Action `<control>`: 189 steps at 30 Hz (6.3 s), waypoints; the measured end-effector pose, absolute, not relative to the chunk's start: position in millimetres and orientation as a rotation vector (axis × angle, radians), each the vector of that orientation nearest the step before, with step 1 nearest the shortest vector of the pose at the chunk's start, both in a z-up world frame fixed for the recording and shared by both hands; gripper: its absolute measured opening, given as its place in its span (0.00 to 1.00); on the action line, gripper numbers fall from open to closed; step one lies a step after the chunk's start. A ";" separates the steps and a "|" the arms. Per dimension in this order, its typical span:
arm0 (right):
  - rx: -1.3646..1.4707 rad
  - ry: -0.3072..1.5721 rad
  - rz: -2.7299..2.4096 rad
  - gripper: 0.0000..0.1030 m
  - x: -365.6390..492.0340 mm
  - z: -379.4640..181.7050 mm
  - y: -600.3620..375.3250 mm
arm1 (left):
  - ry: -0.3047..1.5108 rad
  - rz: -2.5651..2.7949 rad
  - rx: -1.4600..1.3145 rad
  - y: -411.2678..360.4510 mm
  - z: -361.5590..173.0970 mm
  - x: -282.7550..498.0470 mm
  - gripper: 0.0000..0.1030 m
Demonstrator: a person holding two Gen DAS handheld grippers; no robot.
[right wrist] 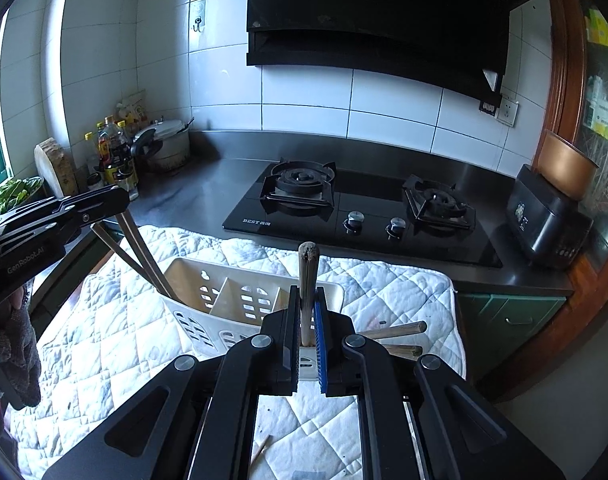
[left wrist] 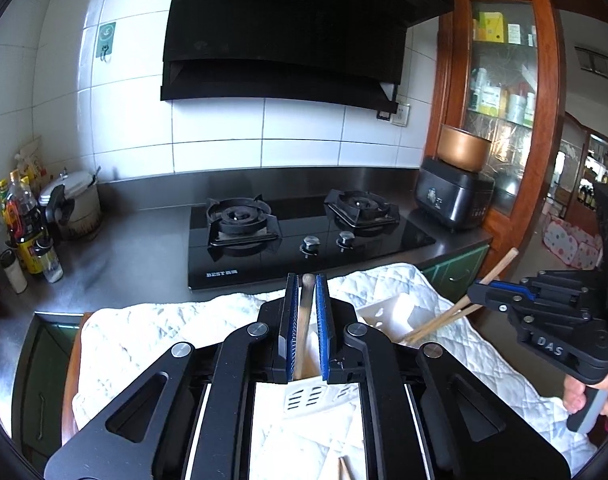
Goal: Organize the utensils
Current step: 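Open the left tool to drop its chopstick into the caddy while the right tool releases too, then move both open tools back down to the loose chopsticks, then close the left tool on a chopstick while the right tool grasps another, then lift the left tool's chopstick over the caddy while the right tool carries its own, then open the left tool over the caddy while the right tool releases its chopstick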
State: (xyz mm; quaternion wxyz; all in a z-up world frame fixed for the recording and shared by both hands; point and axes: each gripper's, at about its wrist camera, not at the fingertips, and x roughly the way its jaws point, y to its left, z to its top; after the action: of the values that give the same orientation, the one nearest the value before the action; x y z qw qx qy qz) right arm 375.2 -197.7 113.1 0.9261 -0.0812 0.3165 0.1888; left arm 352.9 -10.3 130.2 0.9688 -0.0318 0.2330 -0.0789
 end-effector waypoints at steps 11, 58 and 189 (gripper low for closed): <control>-0.129 0.567 0.384 0.32 341.0 129.6 -216.1 | 0.405 -0.185 -0.034 -16.0 147.0 308.5 0.32; 0.130 0.964 0.340 0.19 158.4 -89.3 -187.7 | 0.693 -0.030 -0.199 46.3 -43.9 131.9 0.49; -0.124 0.649 0.357 0.07 384.8 144.4 -200.2 | 0.516 -0.171 0.008 -16.7 142.6 345.9 0.06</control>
State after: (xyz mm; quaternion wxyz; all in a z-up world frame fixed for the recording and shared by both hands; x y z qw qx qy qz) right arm 384.8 -200.2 144.4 0.9303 -0.0603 0.3172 0.1742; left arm 345.9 -16.7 142.6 0.9633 0.0040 0.2547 -0.0846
